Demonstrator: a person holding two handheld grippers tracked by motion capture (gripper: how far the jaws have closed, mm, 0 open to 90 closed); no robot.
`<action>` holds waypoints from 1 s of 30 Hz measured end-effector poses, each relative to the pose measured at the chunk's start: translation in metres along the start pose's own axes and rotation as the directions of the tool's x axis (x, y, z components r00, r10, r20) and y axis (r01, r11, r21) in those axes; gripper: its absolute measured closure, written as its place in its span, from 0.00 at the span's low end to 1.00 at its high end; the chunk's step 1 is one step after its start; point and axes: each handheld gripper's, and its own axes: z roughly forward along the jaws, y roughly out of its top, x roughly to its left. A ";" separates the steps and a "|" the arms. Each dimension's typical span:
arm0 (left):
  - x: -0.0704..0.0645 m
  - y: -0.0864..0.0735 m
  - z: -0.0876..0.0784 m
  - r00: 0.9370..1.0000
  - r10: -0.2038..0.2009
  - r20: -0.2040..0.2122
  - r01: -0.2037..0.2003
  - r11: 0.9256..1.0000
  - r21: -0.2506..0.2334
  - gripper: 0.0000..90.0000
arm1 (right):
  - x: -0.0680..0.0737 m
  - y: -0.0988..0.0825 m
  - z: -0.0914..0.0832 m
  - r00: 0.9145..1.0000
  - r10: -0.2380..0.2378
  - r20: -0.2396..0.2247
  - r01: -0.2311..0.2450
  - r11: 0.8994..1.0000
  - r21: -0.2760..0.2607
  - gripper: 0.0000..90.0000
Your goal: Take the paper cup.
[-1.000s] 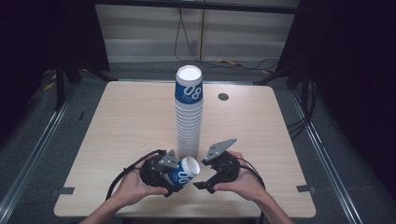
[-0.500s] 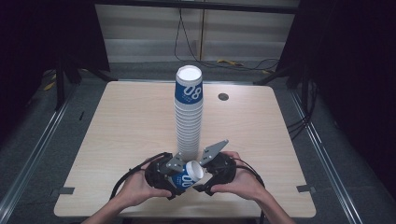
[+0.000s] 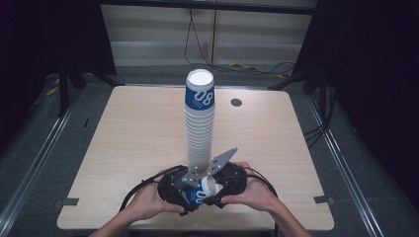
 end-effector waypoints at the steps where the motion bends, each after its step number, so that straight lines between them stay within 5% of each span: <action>1: -0.001 0.000 0.000 1.000 0.001 -0.006 -0.001 1.000 0.003 0.22 | 0.001 0.000 0.001 1.000 0.001 -0.003 -0.001 1.000 0.003 0.28; 12: 0.001 -0.007 -0.010 0.998 0.061 -0.001 -0.061 0.997 -0.051 0.20 | -0.002 -0.002 -0.005 0.999 0.006 -0.044 -0.007 1.000 -0.025 0.34; 18: 0.008 -0.011 -0.013 0.999 -0.004 0.041 0.009 0.993 -0.114 0.17 | -0.004 -0.007 -0.005 0.998 0.027 -0.056 -0.029 0.999 -0.027 0.34; 30: 0.012 -0.014 -0.016 0.999 -0.032 0.042 0.039 0.980 -0.195 0.15 | -0.006 -0.010 -0.009 0.998 0.042 -0.056 -0.044 0.998 -0.049 0.35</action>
